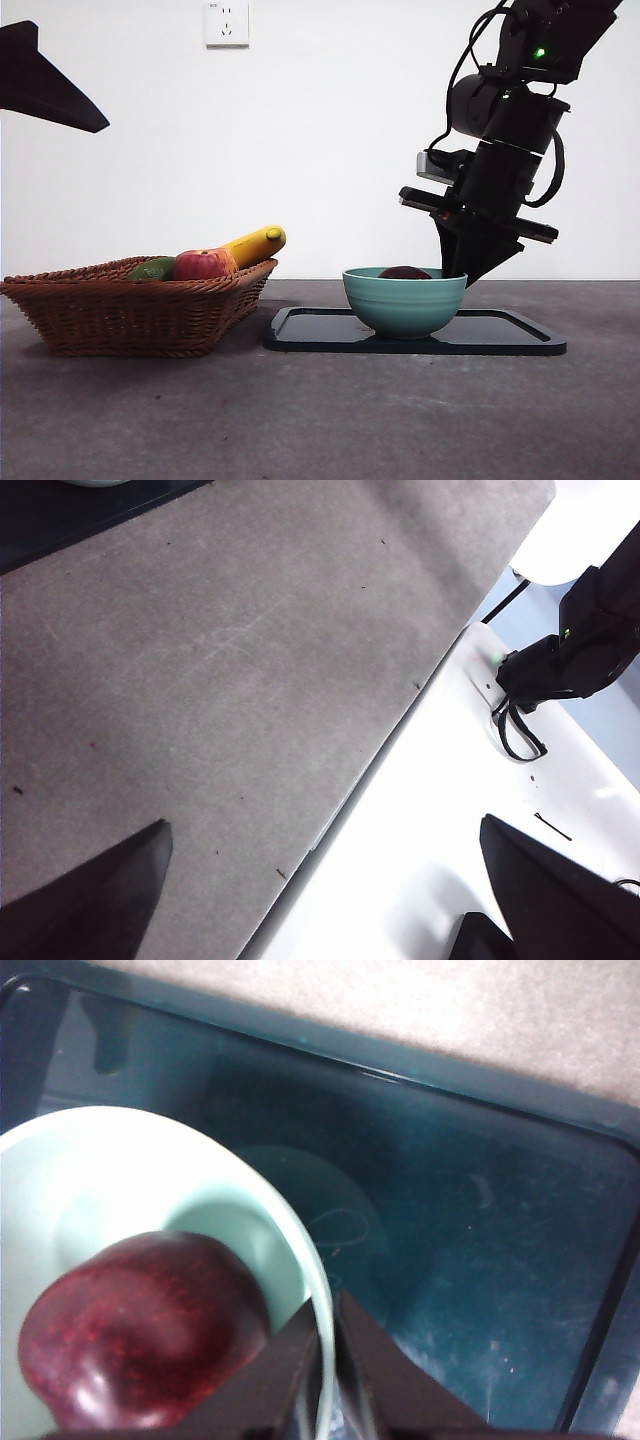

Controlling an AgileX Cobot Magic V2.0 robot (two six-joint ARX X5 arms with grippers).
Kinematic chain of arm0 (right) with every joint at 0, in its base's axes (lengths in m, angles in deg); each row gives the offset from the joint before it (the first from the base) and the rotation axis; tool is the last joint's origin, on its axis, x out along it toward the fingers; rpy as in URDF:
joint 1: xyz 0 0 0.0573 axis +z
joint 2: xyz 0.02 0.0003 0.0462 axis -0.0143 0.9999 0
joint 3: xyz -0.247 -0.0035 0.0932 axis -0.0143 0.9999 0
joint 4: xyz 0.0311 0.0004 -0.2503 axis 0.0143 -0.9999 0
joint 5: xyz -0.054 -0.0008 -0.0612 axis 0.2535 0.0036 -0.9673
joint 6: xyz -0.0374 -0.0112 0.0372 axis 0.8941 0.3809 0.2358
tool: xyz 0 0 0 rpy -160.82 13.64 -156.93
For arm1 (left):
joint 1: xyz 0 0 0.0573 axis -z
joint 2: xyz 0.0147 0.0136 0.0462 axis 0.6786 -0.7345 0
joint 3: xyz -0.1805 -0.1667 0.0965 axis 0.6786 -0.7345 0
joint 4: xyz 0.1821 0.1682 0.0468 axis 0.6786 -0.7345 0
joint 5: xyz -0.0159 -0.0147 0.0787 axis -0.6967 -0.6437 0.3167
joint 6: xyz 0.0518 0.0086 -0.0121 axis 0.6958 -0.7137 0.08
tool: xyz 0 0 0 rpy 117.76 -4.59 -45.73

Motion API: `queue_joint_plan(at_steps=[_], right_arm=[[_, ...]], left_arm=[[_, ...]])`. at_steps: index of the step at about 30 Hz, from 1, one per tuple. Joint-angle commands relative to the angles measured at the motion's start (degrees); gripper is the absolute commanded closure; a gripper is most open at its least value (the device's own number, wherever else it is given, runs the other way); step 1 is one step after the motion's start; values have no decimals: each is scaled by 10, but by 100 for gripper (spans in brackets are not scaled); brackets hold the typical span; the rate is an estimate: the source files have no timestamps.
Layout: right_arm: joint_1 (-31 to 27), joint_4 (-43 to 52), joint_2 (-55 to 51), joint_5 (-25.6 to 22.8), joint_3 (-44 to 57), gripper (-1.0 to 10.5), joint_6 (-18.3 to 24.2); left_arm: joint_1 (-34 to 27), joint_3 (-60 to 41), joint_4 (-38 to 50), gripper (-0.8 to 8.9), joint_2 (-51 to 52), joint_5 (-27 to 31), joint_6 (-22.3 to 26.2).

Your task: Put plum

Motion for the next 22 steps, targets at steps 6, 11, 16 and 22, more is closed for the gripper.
queue_joint_plan(at_steps=[6,11,16,22], right_arm=[[3,6,12,2,-16,922,5],[2,6,12,0,-16,731,1],[-4,2,-13,-6,-16,729,-9],[-13,-3,-99,-13,-16,729,-6]], left_arm=[[3,4,3,323,-2,-2,1],[3,4,3,323,-2,-2,1],[3,4,3,323,-2,-2,1],[3,4,3,323,-2,-2,1]])
